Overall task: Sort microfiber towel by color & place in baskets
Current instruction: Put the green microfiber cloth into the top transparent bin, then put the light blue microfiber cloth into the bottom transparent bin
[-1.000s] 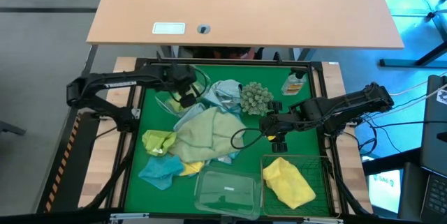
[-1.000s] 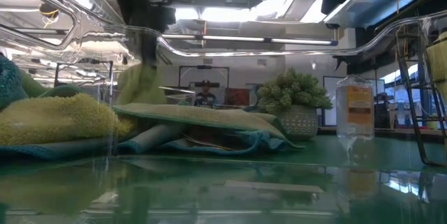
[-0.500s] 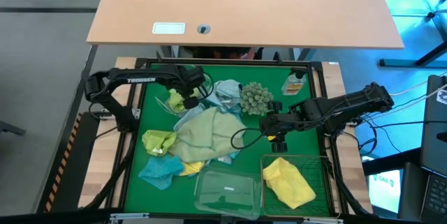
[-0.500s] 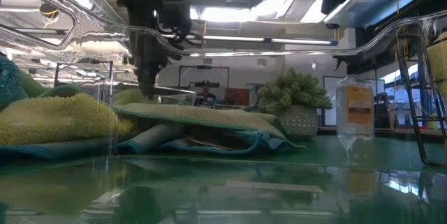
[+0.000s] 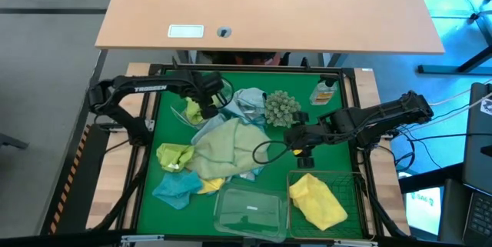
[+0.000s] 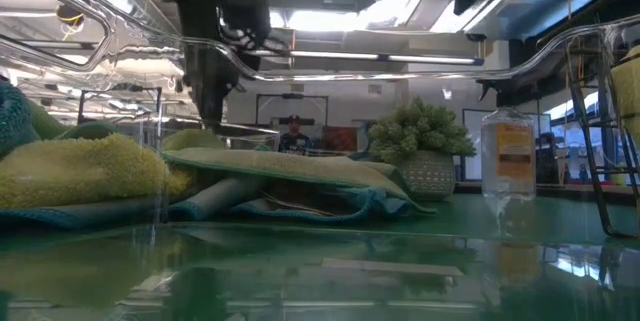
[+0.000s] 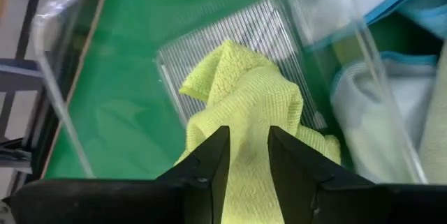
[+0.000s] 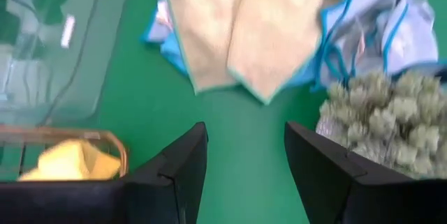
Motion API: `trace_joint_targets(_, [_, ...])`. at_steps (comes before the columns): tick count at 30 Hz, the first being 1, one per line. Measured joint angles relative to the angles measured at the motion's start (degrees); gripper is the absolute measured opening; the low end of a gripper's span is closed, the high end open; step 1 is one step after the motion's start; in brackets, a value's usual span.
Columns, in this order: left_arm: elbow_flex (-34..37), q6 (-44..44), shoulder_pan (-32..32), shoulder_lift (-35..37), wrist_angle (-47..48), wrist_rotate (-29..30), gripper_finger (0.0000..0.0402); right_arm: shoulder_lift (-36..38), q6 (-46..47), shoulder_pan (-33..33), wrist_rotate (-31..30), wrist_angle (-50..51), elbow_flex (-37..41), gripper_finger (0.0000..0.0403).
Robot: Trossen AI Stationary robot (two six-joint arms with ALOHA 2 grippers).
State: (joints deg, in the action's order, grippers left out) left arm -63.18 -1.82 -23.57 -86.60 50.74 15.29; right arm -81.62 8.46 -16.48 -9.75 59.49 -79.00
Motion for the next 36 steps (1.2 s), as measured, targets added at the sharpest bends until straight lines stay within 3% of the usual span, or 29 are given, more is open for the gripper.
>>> trace_joint_targets(11, [0.00, -0.17, 0.11, 9.75, 0.25, -0.79, 0.0093, 0.00, -10.32, 0.95, -5.10, -14.56, 0.00, 0.0189])
trace_joint_targets(19, [0.00, -0.18, 0.50, 15.13, -0.32, -1.50, 0.0093, -0.95, -14.10, 9.04, -4.61, -21.41, 0.00, 0.0189])
trace_joint_targets(26, [-0.02, -1.02, 1.60, 16.16, -0.37, -1.39, 0.0092, -6.47, -20.70, 17.34, 0.35, -26.27, 0.00, 0.0189])
trace_joint_targets(36, [-0.02, -1.02, 3.51, 16.16, -0.66, -1.29, 0.0092, -19.06, -24.82, 25.86, 0.51, -29.68, -1.01, 0.0189])
